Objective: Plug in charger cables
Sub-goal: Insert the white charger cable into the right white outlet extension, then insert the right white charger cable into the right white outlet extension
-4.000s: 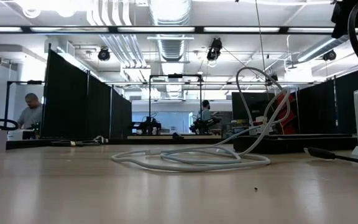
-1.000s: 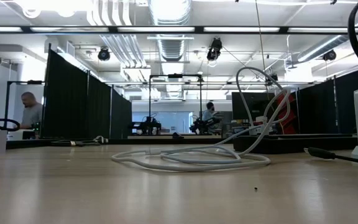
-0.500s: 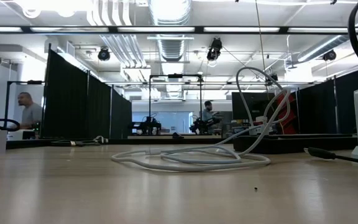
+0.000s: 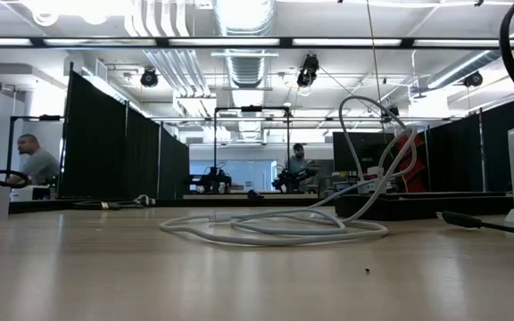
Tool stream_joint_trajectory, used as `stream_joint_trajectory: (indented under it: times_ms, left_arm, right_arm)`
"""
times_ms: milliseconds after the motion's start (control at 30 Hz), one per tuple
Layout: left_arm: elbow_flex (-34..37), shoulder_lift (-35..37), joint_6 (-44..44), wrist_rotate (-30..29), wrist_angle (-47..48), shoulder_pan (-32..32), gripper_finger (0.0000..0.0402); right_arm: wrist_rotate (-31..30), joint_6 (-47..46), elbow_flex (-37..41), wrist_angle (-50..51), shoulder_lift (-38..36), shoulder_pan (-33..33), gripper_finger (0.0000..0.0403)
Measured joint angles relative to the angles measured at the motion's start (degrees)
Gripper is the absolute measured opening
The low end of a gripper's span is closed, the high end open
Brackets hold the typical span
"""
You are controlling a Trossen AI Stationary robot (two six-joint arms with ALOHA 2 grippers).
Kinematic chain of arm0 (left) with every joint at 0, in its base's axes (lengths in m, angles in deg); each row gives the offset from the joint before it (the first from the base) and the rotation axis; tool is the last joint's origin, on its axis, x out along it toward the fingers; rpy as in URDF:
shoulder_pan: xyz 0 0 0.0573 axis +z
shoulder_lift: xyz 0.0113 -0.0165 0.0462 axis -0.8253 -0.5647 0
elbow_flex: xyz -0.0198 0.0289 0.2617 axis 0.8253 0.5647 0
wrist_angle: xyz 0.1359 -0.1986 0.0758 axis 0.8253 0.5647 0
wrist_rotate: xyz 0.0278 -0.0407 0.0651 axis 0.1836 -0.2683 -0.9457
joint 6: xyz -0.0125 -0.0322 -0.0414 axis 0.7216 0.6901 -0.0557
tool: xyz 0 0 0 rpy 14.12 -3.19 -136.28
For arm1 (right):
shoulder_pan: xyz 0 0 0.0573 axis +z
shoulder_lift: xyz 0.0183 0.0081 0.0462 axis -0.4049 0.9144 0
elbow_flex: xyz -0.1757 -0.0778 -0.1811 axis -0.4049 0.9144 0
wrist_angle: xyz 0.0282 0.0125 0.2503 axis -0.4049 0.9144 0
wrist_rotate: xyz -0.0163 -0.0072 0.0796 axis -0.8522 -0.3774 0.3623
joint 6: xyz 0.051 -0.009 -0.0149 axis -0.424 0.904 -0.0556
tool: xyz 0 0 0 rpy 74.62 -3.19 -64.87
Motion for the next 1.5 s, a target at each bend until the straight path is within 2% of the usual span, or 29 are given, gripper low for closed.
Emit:
stream_joint_trajectory:
  times_ms: [167, 367, 533, 700, 900, 1067, 1167, 1333, 1500]
  left_arm:
    - [0.00, 0.27, -0.88, 0.05, -0.21, 0.87, 0.0027]
    - [0.00, 1.47, -4.47, 4.74, -0.83, 4.05, 0.0027]
    - [0.12, 1.49, -9.31, 8.01, -2.17, 8.32, 0.0026]
    - [2.72, 1.50, -15.47, 13.43, -10.32, 13.03, 0.0025]
    - [5.06, 1.49, -16.88, 19.46, -13.30, 18.39, 0.0025]
    - [5.96, 1.79, -17.11, 19.83, -13.12, 21.47, 0.0025]
    - [5.91, 2.28, -17.51, 20.20, -13.09, 22.64, 0.0025]
    - [5.84, 3.11, -17.93, 21.33, -13.24, 23.21, 0.0025]
    - [5.92, 3.84, -17.32, 21.43, -12.18, 22.32, 0.0025]
  right_arm:
    - [0.47, -1.39, -1.34, 0.59, -2.79, -0.89, 0.0004]
    - [-2.35, -3.63, -1.86, 3.51, -11.78, -1.84, 0.0000]
    - [-11.64, -5.03, -1.86, 7.68, -21.72, -4.68, 0.0000]
    - [-23.71, -3.83, -1.86, 8.57, -31.31, -7.07, 0.0000]
    - [-26.95, -0.29, -1.81, 12.46, -38.46, -7.70, 0.0000]
    - [-26.79, 0.14, -1.29, 15.76, -38.62, -7.66, 0.0000]
    - [-26.05, -0.52, -1.25, 13.86, -37.19, -7.47, 0.0000]
    - [-21.52, -2.11, -1.25, 7.23, -32.70, -5.44, 0.0001]
    - [-17.30, -10.38, -1.20, 2.94, -26.22, -1.60, 0.0039]
